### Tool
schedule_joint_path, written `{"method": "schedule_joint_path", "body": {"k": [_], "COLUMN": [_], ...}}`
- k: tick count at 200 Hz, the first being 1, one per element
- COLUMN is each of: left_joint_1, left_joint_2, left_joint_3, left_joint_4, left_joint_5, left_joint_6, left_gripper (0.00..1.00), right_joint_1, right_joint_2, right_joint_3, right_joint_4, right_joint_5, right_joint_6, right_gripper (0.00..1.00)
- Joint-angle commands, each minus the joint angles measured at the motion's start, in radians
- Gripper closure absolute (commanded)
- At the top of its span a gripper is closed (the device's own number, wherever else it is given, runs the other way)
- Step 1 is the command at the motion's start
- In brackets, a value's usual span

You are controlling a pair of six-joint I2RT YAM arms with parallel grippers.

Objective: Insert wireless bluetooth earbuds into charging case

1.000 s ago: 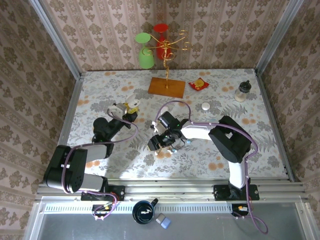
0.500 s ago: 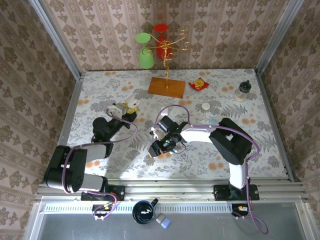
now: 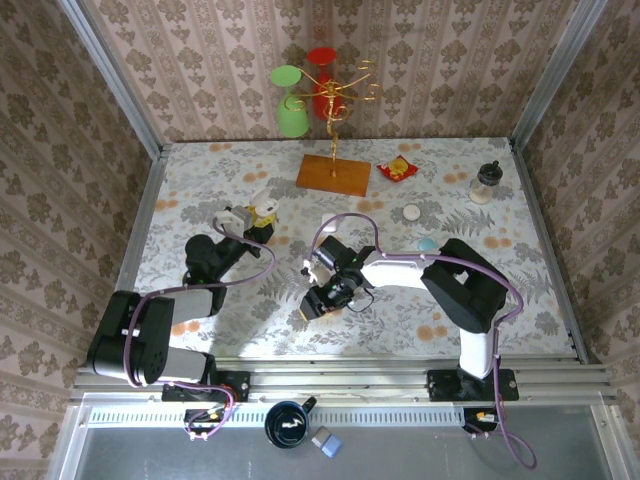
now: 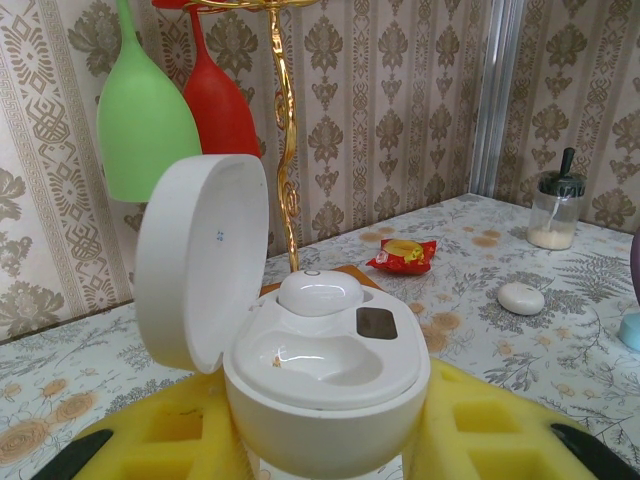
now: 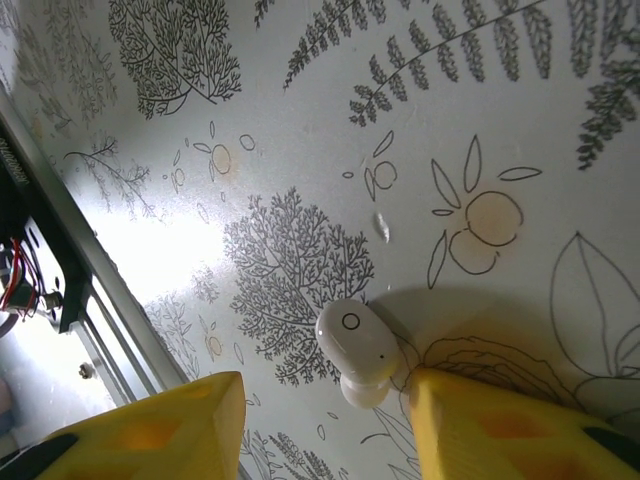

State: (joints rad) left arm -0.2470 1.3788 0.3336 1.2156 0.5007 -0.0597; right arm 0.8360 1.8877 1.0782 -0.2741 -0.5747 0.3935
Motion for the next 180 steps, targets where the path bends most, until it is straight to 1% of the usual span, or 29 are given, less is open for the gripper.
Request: {"method": "schedule_joint_path", "body": {"k": [1,30,60,94,122,143,180], "left_joint_1": [0.012,0.011,0.011,0.015,0.018,0.018,0.017], "left_joint_2": [-0.030,-0.032,-0.034,-0.035,-0.035,-0.040,-0.060], "left_joint_3": [-0.008,-0.013,-0.013,-0.015,-0.014,-0.021,-0.030], "left_joint_4": [0.021,0.020,0.020,0.021,0.018,0.043,0.038], "left_joint_5": [0.022,0.022,0.022,0.021,0.024,0.022,0.006], "left_joint_6": [-0.019,-0.019,-0.019,-0.027,-0.036,-0.062,-0.050], "left_gripper": [0.72,0.72,0.73,0.72,0.72,0.72,0.72], "right_joint_1": [-0.002,-0.007,-0.006,-0.005,-0.006,-0.006,-0.006], "right_joint_2": [-0.027,0.001,0.053,0.095,0.085,0.069,0.076], "right_joint_3": [0.030,0.069,0.112,0.114,0.077,0.046,0.041], "right_joint_4": [-0.033,-0.030,-0.016,-0.031,-0.029,-0.016,-0.025], "right_joint_5": [0.035,0.036,-0.009,-0.036,-0.073,-0.083,-0.073], "right_joint_6": [-0.017,-0.034,-0.037,-0.072,-0.080,-0.071,-0.072], "right_gripper": [0.52,0.52,0.52,0.52,0.52,0.55,0.62]}}
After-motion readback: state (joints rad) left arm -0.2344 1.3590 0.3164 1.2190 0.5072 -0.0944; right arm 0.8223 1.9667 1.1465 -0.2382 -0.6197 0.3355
